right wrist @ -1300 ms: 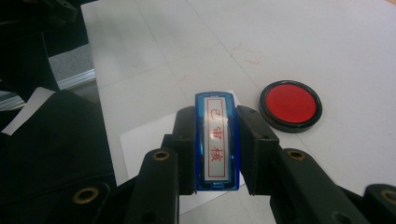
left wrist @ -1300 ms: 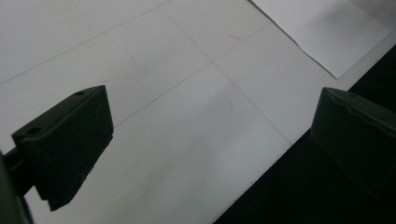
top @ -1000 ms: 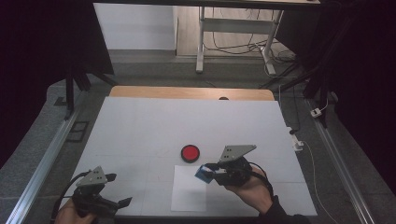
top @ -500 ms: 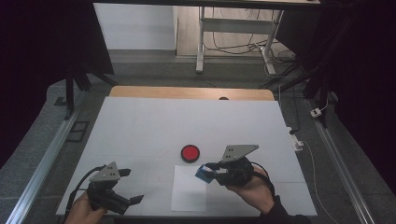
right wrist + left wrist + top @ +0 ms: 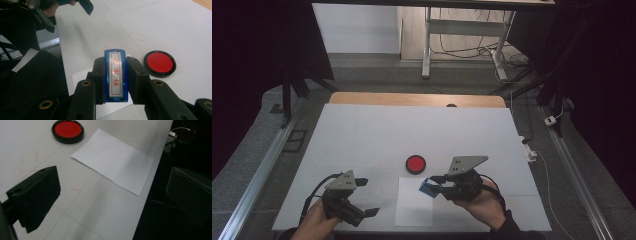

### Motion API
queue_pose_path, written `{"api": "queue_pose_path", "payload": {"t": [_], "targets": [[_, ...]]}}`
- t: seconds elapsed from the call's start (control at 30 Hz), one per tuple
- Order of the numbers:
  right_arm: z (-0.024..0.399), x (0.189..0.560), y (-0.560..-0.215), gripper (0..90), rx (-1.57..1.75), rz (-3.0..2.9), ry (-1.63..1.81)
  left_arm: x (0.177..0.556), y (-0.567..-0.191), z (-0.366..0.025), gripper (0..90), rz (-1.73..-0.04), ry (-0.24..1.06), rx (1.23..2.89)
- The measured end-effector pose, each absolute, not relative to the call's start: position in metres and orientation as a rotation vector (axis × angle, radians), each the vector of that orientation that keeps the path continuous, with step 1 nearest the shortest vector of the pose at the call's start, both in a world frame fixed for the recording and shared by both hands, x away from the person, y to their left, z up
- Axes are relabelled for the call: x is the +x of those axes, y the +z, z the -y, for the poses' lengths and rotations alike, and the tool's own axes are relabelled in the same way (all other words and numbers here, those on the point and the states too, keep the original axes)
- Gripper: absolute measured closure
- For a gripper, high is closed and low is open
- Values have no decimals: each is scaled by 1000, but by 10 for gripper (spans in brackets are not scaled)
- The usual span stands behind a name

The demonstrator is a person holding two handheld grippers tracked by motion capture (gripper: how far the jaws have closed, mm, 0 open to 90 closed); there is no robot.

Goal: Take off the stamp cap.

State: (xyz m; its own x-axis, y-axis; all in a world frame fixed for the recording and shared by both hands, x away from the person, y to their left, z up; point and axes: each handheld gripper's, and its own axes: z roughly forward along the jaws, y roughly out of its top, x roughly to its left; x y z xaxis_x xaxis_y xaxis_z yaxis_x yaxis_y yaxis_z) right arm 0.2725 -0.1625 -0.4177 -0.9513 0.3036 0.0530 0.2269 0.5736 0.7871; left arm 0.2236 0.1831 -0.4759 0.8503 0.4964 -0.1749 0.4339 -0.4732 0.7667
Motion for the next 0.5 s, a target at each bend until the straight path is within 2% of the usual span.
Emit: {"api": "queue_pose_path", "payload": {"t": [0.5], "targets": [[163, 270, -411, 705, 427, -2703, 1358, 245, -472, -150, 0, -569, 32, 2140]]}}
